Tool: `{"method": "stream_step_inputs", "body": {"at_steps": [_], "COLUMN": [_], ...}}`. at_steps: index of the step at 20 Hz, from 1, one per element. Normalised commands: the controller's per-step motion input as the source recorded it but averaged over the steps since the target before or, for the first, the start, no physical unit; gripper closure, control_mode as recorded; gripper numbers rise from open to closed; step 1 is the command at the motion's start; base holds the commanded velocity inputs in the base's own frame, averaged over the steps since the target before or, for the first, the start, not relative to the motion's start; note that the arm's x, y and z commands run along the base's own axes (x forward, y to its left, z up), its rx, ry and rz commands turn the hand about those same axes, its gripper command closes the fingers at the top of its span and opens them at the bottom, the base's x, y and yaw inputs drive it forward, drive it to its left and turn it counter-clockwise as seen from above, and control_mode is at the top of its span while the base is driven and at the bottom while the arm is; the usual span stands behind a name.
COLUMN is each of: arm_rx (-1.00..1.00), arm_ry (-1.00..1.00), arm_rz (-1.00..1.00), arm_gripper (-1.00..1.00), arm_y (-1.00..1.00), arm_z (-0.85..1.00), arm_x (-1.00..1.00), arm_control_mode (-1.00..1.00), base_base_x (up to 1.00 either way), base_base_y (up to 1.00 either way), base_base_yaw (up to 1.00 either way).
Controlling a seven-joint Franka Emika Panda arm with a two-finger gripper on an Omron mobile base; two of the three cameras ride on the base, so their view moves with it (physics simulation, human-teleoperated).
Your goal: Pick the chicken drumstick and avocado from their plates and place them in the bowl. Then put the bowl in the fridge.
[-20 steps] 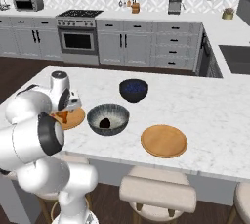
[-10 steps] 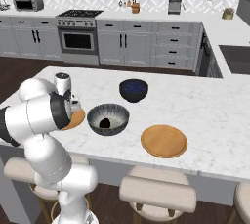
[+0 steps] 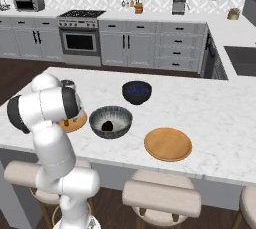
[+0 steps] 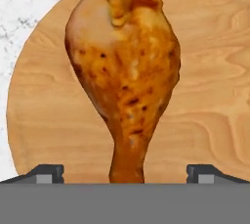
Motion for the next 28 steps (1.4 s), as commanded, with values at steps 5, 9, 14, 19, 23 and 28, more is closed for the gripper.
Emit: {"method": "stream_step_inputs", "body": {"at_steps": [5, 9, 14, 19, 23, 28], "arm_rx": [0.0, -0.02, -0.03, -0.01, 0.0, 0.01], "arm_ry": [0.01, 0.0, 0.0, -0.01, -0.06, -0.17], "arm_rz": [0.0, 0.0, 0.01, 0.05, 0.11, 0.15], "arm_gripper": [-1.0, 1.0, 1.0, 1.0, 1.0, 1.0], "arm_y": [0.16, 0.09, 0.01, -0.08, -0.15, -0.34], "arm_z": [-0.19, -0.13, -0.07, 0.0, 0.55, 1.0], "arm_x": [0.36, 0.08, -0.13, -0.3, -0.43, -0.74], "arm_control_mode": [-1.0, -1.0, -1.0, -1.0, -1.0, -1.0], "base_base_x": [0.0, 0.0, 0.0, 0.0, 0.0, 0.0], "base_base_y": [0.0, 0.0, 0.0, 0.0, 0.0, 0.0], "base_base_yaw": [0.0, 0.0, 0.0, 0.0, 0.0, 0.0]}}
